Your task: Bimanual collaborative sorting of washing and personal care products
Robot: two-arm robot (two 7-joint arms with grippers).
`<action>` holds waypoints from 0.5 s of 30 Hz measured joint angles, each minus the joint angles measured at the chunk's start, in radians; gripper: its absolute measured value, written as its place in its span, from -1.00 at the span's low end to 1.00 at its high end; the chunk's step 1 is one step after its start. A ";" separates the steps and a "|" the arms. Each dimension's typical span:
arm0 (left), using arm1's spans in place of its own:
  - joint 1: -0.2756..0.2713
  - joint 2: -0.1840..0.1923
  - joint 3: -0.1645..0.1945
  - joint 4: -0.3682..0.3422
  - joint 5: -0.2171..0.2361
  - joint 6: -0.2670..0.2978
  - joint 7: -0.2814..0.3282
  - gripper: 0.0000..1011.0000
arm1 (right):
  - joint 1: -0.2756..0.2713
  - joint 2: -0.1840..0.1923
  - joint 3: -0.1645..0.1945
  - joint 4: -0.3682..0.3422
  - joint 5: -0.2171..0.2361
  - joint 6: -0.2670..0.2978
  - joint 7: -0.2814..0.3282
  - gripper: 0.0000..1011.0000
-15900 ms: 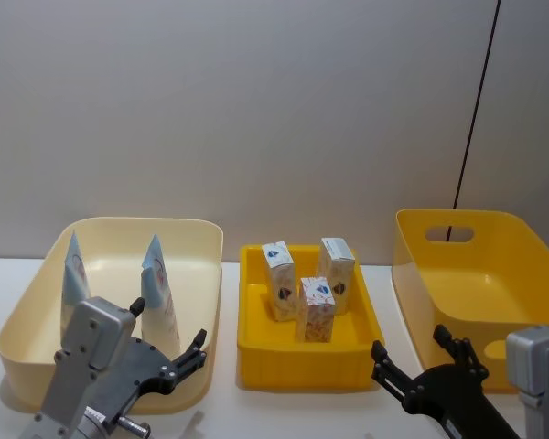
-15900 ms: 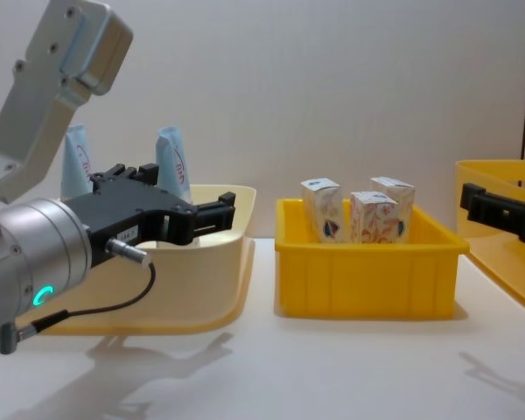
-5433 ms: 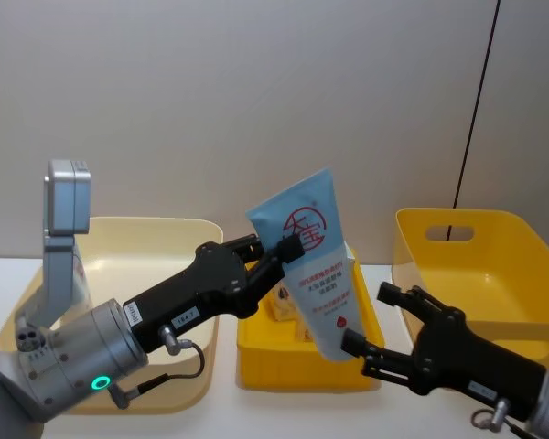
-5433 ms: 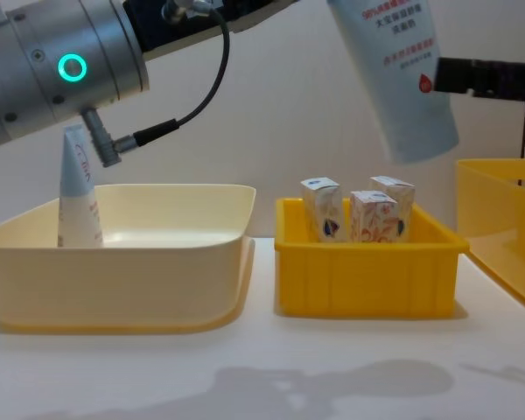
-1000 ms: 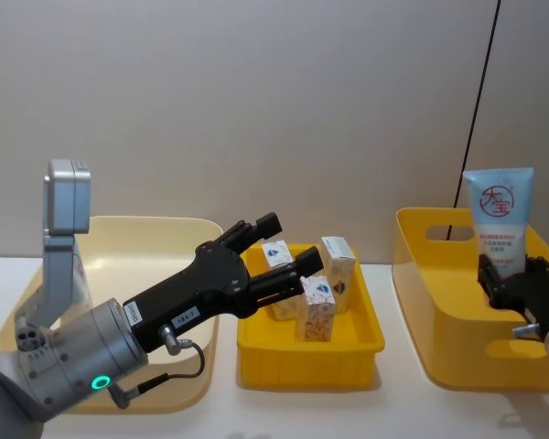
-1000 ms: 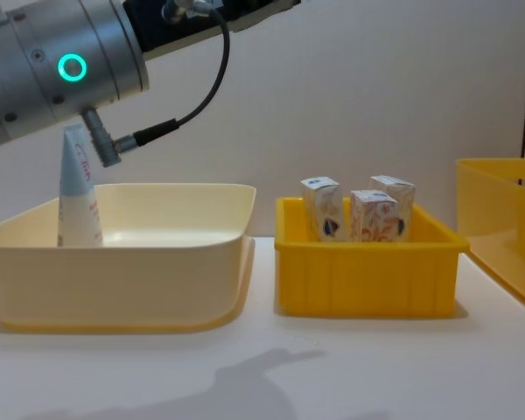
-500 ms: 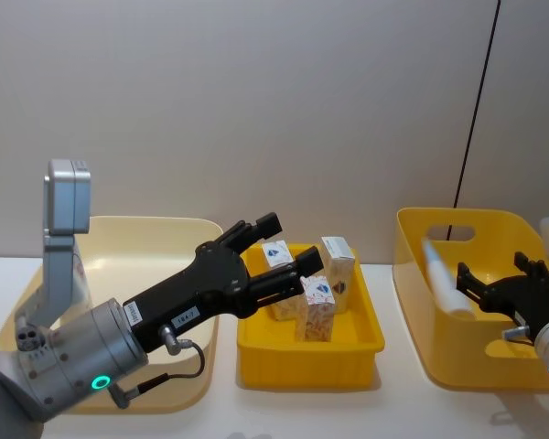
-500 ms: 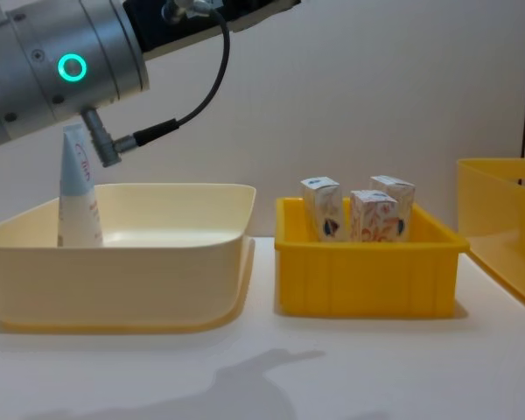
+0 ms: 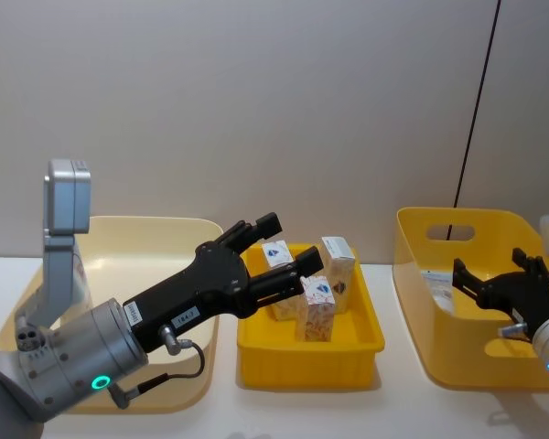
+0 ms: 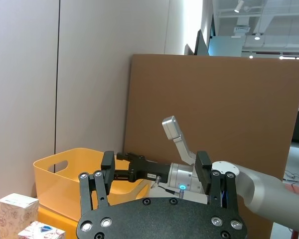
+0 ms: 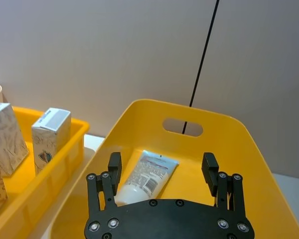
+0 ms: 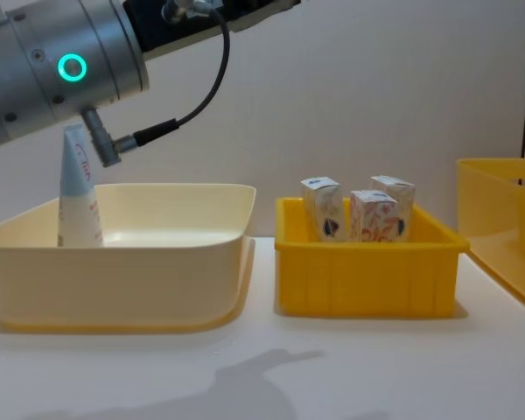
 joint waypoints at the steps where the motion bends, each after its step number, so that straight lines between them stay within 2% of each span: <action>1: 0.000 0.000 0.000 0.000 0.000 0.000 0.000 0.98 | -0.002 -0.001 0.002 -0.003 0.000 -0.011 0.003 0.98; 11: 0.000 0.000 0.000 0.000 0.000 0.000 0.000 0.98 | -0.016 -0.006 0.020 -0.039 0.011 -0.088 0.029 0.98; 15: 0.000 0.000 0.000 0.000 0.000 0.000 0.000 0.98 | -0.027 -0.009 0.034 -0.065 0.022 -0.135 0.046 0.98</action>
